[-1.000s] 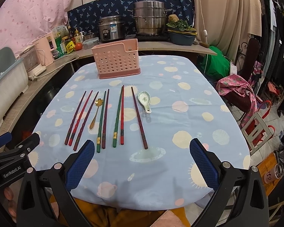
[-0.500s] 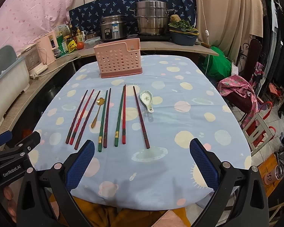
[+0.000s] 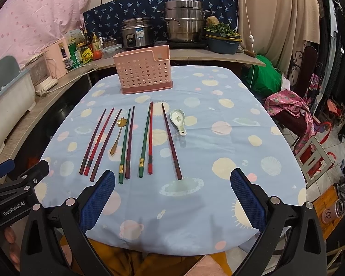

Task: Organize utensils

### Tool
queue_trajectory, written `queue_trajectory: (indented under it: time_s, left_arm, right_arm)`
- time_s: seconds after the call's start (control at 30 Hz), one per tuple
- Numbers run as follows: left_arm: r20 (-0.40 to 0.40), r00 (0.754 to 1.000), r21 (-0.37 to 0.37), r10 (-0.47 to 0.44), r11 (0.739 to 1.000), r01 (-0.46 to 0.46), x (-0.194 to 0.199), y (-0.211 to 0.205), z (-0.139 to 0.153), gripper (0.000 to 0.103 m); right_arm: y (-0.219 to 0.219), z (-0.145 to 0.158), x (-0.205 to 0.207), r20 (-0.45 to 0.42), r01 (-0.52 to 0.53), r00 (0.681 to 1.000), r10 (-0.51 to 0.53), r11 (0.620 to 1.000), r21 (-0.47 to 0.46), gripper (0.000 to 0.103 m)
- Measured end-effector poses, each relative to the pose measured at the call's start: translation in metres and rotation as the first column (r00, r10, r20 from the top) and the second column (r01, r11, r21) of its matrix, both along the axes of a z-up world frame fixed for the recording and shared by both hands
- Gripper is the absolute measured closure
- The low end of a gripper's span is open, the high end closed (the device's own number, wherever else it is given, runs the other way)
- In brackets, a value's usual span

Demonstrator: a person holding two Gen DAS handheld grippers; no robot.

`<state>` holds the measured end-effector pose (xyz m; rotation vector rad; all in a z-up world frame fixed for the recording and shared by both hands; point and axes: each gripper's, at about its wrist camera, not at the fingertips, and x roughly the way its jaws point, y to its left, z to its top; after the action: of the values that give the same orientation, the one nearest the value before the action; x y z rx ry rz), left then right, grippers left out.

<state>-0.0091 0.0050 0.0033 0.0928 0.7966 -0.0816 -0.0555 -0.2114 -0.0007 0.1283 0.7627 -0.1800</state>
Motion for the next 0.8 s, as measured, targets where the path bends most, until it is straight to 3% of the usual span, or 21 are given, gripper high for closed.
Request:
queue_trajectory:
  time_s: [0.37,0.67,0.8]
  left_arm:
    - [-0.016,1.0,-0.006,0.014,1.0,-0.014,0.006,0.003,-0.007,0.007]
    - [-0.073,0.995,-0.048,0.065,0.996,-0.069,0.045,0.028,-0.025,0.007]
    - [-0.119,0.991,-0.046,0.063,0.997,-0.069,0.067,0.03,-0.043,0.015]
  right_arm:
    - [-0.006,-0.006,0.004,-0.003,0.012,1.0,-0.012,1.0,0.024,0.007]
    - [-0.014,-0.011,0.021,-0.023,0.017,1.0,-0.017,1.0,0.015,0.007]
    - [-0.02,-0.014,0.033,-0.038,0.019,0.999,-0.018,0.999,0.027,0.007]
